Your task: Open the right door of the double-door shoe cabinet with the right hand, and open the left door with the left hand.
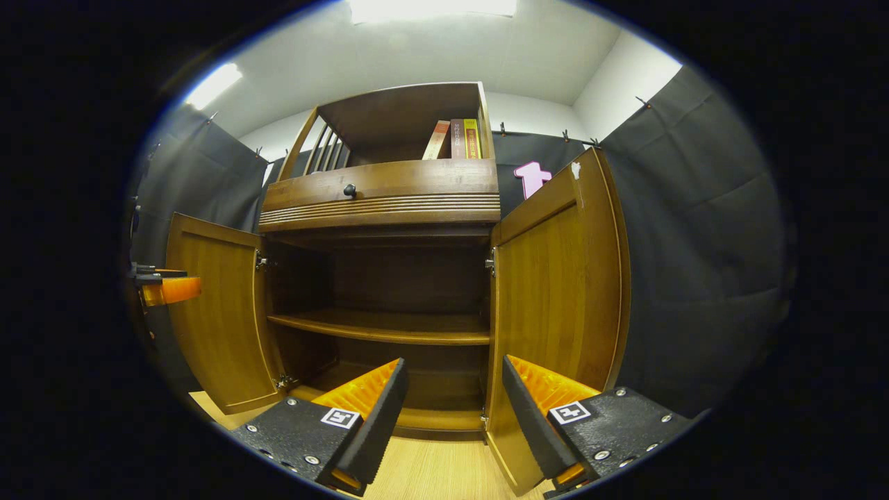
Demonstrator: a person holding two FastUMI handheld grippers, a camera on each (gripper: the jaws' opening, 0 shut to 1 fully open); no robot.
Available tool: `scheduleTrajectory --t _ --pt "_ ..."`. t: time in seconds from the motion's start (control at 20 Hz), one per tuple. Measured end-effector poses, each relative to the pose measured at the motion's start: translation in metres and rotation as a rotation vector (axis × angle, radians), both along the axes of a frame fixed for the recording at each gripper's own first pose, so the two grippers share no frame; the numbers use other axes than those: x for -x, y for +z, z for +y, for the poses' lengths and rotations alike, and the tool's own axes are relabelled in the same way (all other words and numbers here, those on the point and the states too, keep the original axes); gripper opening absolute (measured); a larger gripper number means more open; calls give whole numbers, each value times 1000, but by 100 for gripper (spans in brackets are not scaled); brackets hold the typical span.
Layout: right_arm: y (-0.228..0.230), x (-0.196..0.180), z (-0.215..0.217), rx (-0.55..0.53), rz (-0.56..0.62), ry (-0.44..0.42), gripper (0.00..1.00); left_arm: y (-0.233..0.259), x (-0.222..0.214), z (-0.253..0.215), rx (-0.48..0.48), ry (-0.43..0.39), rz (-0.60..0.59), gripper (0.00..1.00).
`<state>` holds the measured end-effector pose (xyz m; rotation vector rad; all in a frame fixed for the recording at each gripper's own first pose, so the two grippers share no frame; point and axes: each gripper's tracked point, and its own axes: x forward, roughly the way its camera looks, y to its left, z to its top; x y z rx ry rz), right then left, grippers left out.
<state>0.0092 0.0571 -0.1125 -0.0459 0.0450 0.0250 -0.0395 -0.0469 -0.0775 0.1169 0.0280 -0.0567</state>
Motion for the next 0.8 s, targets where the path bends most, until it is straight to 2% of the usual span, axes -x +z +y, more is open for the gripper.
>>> scheduleTrajectory --t 0.8 --pt "-2 3 -10 -11 1 -12 84 1 4 -7 3 -11 -3 96"
